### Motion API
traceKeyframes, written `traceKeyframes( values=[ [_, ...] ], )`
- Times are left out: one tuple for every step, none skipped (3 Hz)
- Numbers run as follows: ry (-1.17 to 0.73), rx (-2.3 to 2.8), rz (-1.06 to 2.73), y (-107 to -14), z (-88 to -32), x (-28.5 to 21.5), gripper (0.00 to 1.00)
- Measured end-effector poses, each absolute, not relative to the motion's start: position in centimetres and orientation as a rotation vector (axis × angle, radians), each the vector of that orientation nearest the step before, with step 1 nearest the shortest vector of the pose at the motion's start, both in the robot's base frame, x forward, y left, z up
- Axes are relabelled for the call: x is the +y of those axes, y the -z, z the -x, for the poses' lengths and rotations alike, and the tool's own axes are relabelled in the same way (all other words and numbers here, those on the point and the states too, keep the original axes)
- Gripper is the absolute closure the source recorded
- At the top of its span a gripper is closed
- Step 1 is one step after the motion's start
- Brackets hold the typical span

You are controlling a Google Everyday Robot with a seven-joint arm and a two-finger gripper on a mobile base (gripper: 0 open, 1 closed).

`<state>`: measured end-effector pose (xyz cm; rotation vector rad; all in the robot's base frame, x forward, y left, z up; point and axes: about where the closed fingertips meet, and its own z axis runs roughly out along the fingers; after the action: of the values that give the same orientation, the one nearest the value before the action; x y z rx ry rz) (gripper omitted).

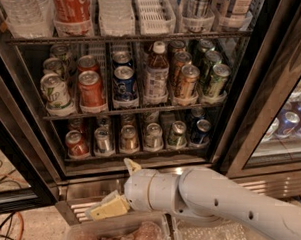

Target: Pick redbull can from bottom shelf of fridge

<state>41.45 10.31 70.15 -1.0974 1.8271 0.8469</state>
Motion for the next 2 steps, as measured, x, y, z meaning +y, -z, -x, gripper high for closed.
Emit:
traceKeyframes(
  values=[
    [-0.823,1.762,1.076,-68.8,-42.4,12.3,0.00],
    [-0.791,1.702,1.066,-67.0,-43.7,13.8,0.00]
  ],
)
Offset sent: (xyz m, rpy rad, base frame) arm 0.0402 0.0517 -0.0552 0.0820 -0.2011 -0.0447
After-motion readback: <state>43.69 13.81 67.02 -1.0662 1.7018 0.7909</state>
